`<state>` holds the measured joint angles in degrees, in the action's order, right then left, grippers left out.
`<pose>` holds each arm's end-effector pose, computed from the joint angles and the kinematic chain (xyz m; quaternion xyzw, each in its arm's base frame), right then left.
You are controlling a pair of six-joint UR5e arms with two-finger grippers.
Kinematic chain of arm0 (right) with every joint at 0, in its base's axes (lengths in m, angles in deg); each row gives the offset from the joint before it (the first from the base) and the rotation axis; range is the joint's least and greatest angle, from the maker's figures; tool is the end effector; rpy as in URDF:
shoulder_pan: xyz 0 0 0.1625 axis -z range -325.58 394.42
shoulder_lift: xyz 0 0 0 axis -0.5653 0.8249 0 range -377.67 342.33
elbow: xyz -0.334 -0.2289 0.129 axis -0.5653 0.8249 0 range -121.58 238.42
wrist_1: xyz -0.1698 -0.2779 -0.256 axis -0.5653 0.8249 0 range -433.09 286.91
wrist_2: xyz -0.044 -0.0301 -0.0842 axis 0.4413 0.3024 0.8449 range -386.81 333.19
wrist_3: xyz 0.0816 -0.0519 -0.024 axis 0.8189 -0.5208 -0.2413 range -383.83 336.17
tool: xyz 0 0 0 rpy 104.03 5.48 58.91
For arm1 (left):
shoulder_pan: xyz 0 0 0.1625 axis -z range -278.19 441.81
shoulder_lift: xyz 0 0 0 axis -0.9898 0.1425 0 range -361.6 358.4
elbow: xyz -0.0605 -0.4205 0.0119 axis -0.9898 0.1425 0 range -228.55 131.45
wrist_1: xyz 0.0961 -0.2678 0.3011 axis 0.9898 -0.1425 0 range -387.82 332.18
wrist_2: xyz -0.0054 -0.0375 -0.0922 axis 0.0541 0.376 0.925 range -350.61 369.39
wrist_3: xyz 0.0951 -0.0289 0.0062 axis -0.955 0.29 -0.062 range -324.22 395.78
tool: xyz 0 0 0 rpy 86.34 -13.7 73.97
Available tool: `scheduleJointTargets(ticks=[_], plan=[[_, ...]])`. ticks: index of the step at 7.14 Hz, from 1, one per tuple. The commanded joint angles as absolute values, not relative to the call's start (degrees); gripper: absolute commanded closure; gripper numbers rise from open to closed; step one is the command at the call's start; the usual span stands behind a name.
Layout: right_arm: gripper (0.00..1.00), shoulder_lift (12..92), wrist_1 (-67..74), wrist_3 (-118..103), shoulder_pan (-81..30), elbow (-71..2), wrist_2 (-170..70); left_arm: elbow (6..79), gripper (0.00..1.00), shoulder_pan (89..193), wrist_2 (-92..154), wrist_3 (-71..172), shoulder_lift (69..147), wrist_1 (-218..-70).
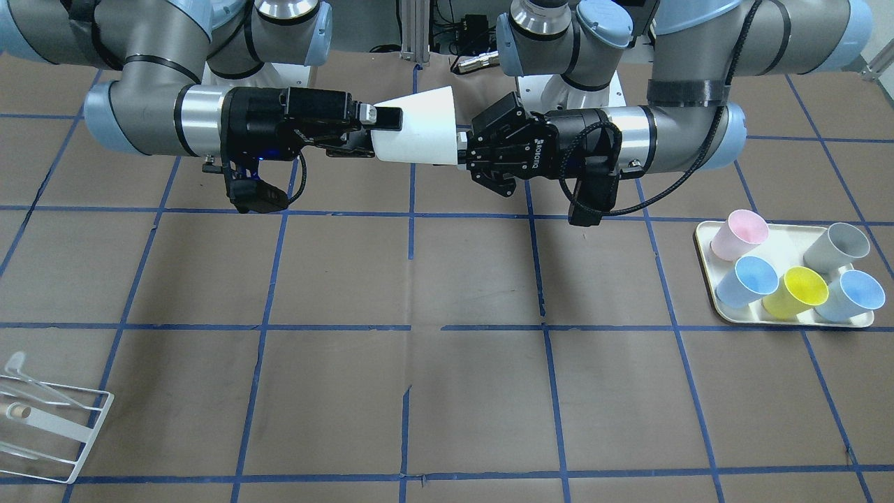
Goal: Transfer IKEA cup to right arm and place on rack
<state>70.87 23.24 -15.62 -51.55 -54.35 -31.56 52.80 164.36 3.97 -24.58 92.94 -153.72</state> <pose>0.1992 -0.4810 0.4036 0.1851 0.6530 0.1317 0.7225 -0.1702 -0.4914 0.3947 -0.0335 -0.7267 0.0695 0.6826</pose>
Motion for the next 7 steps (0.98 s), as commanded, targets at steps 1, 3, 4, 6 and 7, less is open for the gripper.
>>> scheduleJointTargets(ticks=[1, 3, 4, 6, 7], plan=[[0.45, 70.9, 23.2, -15.6, -51.4, -54.3, -31.6, 52.5, 0.00, 164.2, 3.4, -24.4, 92.9, -154.2], [0.45, 70.9, 23.2, -13.9, -51.1, -53.7, -31.6, 52.1, 0.00, 164.0, 3.2, -20.4, 92.4, -153.7], [0.45, 71.3, 23.3, -12.8, -50.9, -53.1, -31.7, 51.7, 0.00, 162.9, 1.7, -18.8, 92.3, -153.8], [0.45, 71.4, 23.3, -12.7, -50.5, -52.4, -31.6, 46.9, 0.00, 159.8, -12.9, -10.9, 91.1, -153.9], [0.45, 71.4, 23.3, -12.7, -48.7, -52.4, -31.0, 44.8, 0.00, 159.8, -16.1, -9.3, 90.7, -153.9]])
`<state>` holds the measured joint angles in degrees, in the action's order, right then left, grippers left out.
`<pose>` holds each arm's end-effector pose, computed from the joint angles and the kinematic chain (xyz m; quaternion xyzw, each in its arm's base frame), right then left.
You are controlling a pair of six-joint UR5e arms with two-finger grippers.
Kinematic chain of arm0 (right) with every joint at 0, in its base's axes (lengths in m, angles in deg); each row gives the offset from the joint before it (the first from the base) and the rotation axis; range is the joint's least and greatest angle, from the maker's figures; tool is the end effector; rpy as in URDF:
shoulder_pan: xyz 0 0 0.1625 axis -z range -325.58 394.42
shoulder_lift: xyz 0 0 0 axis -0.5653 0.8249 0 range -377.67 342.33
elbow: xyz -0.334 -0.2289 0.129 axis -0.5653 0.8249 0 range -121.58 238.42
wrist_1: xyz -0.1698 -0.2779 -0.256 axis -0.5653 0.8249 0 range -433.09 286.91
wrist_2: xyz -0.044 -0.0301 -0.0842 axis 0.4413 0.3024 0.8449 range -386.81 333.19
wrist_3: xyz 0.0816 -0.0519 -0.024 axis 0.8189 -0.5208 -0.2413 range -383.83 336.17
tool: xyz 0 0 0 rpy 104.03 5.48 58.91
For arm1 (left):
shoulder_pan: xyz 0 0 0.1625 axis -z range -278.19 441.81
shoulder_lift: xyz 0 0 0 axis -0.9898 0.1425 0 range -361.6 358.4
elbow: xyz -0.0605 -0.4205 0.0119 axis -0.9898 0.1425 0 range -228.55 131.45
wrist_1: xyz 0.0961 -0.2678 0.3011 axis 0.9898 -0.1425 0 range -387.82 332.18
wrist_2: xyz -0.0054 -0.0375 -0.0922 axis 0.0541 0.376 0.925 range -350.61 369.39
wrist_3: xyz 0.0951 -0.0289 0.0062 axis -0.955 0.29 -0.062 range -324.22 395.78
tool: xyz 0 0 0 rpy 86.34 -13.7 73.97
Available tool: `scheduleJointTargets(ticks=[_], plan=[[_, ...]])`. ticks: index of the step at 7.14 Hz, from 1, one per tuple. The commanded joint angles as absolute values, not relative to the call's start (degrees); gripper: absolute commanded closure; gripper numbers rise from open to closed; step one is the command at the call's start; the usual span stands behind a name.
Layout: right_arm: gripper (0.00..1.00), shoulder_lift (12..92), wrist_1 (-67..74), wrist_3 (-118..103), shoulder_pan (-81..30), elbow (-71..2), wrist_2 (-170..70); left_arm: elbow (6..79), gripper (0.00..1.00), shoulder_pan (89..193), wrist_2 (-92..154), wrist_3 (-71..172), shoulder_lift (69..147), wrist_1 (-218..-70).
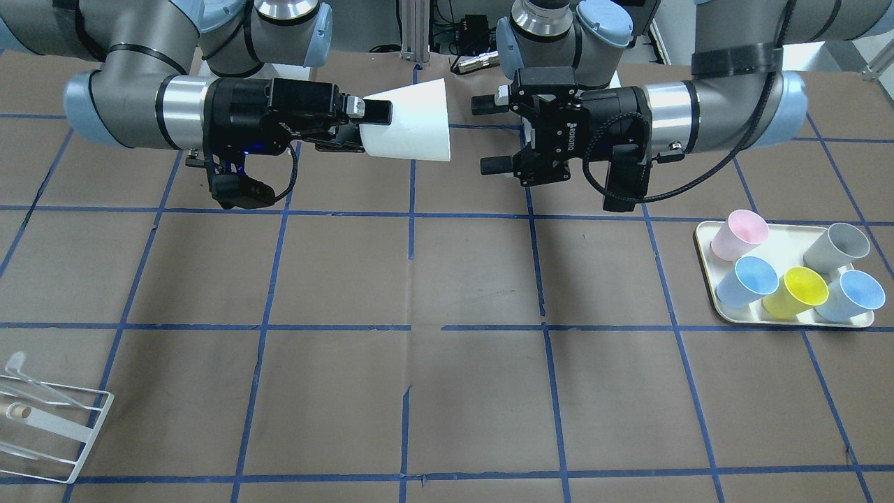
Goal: Transfer IKEA cup to right arm and place on rack
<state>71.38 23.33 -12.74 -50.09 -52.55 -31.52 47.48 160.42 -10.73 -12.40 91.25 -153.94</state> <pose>0.1866 -0.4892 0.4223 0.1949 0.6500 0.1268 0.7235 -0.1325 -0.4908 0.4317 -0.0311 -0.7879 -0.0094 0.6150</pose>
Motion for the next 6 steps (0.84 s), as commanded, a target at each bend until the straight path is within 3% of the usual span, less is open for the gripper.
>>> scheduleJointTargets(ticks=[1, 3, 6], plan=[[0.45, 71.7, 23.3, -12.1, -47.0, -52.4, -30.7, 44.0, 0.00, 159.8, -22.5, -7.1, 89.6, -153.2], [0.46, 71.9, 23.4, -11.9, -43.4, -51.8, -23.6, 43.6, 0.00, 161.2, -36.2, 13.9, 87.4, -140.7], [0.48, 72.3, 22.8, -11.9, -40.8, -44.6, 5.3, 44.5, 0.00, 172.7, -58.7, 34.1, 85.6, -117.8]])
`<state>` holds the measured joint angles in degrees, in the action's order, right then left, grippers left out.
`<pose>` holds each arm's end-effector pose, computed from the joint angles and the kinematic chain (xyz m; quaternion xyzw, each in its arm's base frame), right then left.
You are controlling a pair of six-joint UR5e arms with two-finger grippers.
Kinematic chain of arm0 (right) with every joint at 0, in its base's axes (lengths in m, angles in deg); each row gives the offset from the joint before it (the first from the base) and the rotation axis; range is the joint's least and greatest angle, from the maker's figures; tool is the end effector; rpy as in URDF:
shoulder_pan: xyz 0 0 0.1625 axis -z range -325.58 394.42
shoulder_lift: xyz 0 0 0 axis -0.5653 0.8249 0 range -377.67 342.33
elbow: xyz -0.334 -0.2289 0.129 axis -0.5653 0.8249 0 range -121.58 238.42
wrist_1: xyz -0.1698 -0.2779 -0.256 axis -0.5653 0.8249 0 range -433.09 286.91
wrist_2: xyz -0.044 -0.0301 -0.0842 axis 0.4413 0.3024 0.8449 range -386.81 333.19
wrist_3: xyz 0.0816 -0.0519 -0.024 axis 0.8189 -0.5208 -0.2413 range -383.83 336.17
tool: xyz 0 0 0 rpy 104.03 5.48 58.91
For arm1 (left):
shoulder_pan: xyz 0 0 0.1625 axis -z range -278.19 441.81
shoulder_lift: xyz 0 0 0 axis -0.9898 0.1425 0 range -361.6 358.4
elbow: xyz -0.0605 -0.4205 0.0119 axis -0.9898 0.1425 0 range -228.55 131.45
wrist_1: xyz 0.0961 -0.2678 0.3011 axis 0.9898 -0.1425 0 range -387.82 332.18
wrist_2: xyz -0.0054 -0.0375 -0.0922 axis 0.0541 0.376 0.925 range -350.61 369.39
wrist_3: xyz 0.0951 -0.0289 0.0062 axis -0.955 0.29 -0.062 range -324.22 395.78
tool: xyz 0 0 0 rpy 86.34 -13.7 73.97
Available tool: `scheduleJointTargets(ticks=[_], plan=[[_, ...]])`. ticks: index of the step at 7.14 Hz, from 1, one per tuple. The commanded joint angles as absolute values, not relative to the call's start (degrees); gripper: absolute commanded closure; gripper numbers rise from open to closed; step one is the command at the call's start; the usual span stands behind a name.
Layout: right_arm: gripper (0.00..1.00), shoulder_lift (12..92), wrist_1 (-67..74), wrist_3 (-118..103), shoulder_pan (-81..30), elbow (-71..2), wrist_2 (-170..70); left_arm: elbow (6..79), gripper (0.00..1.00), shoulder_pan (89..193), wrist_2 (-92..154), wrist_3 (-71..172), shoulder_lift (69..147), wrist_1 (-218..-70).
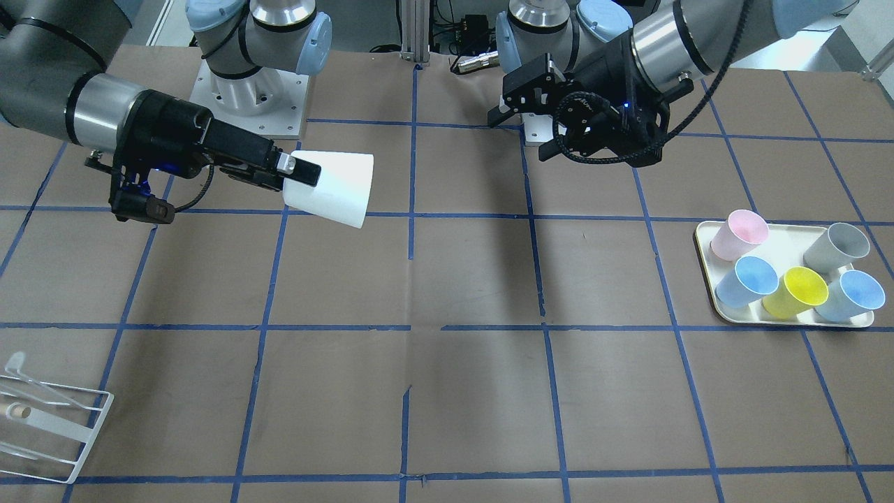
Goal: Transfer IKEA cup to right arm and place on rack
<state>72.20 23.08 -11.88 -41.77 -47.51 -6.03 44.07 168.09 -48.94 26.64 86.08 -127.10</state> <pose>0.1077 -0.5104 0.4271 0.2305 0.7884 0.0617 0.5669 -0.1554 -0.4703 0.4849 -0.0226 -0.9587 -0.0494 0.2791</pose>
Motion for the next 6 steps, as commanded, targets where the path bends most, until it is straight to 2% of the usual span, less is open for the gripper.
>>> scheduleJointTargets(ticks=[1, 3, 4, 6], plan=[[0.48, 72.4, 22.8, -12.8, -40.8, -42.2, 15.8, 44.4, 0.00, 174.1, -66.6, 34.7, 85.3, -115.7], [0.50, 72.2, 22.1, -13.0, -40.8, -37.3, 30.3, 45.1, 0.00, 174.1, -74.6, 34.5, 84.3, -110.0], [0.57, 72.4, 20.6, -15.4, -40.8, -36.2, 36.6, 46.4, 0.00, 173.9, -75.6, 34.1, 84.3, -106.8], [0.62, 71.9, 22.8, -31.2, -40.6, -35.3, 53.5, 47.3, 0.00, 173.4, -82.0, 34.5, 83.5, -105.7]])
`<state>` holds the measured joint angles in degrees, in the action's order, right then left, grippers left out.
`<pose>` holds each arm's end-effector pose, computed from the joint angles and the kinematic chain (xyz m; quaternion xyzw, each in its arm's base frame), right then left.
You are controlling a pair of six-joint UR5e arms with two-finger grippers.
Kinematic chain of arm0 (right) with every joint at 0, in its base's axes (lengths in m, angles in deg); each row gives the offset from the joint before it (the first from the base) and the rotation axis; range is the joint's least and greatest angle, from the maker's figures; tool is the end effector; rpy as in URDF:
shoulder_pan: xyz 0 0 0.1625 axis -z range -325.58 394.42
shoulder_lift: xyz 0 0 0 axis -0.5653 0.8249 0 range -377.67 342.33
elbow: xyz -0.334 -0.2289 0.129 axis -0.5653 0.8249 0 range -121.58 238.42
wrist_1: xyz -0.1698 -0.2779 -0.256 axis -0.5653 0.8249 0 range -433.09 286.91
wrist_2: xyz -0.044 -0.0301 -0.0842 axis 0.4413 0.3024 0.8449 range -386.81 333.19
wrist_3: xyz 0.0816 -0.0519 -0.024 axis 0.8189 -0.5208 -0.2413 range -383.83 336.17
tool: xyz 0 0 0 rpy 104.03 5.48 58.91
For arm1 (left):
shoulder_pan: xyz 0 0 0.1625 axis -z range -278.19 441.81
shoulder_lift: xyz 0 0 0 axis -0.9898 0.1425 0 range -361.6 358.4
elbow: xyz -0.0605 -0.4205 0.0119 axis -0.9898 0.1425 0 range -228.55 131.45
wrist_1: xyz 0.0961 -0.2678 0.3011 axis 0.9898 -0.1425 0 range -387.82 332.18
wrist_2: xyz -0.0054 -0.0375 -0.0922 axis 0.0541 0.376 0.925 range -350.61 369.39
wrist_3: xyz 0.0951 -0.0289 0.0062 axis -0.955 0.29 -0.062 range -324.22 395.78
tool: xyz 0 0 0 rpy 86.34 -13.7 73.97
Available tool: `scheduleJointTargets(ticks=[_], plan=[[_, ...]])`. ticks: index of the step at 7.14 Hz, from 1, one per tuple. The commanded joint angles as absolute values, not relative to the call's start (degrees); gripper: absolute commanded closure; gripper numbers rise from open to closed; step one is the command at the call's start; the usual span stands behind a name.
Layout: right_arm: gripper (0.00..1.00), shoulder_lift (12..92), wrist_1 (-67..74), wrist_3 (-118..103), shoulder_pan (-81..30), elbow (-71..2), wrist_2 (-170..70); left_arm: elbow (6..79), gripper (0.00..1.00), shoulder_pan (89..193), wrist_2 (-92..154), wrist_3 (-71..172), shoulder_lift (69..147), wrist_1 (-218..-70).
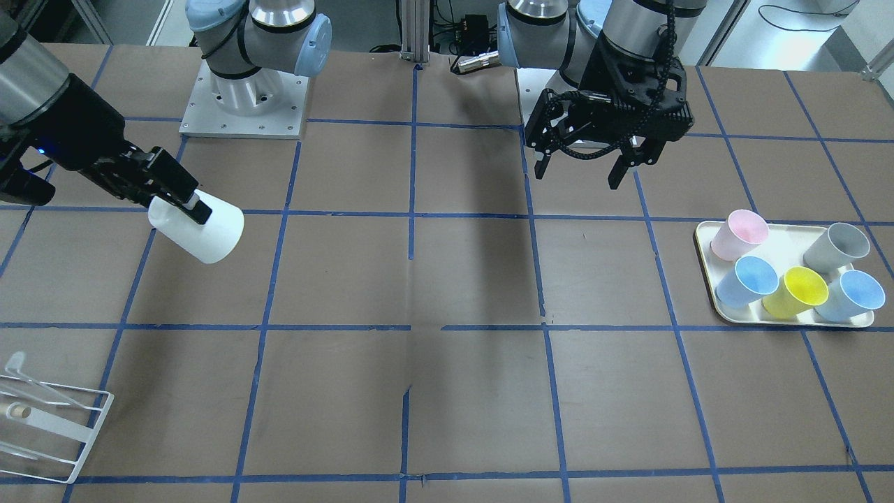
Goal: Transfer IKEA cup to right arm and place on rack
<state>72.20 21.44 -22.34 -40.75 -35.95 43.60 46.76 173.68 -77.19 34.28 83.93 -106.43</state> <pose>0.0353 -0.5179 0.4629 0.1398 0.9755 -0.0200 0.1689 -0.1547 -0.4705 0.5010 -0.0321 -0.9948 0.0918 0.0299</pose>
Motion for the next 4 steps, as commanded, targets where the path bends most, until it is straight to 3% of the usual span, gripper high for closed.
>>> scheduleJointTargets(ticks=[1, 4], plan=[[0.62, 70.2, 27.0, -38.3, -39.2, -35.3, 57.0, 47.1, 0.00, 173.2, -83.5, 34.6, 83.6, -105.8], [0.62, 63.6, 37.2, -50.1, -33.9, -35.2, 57.7, 42.9, 0.00, 173.0, -81.2, 40.4, 85.8, -111.1]])
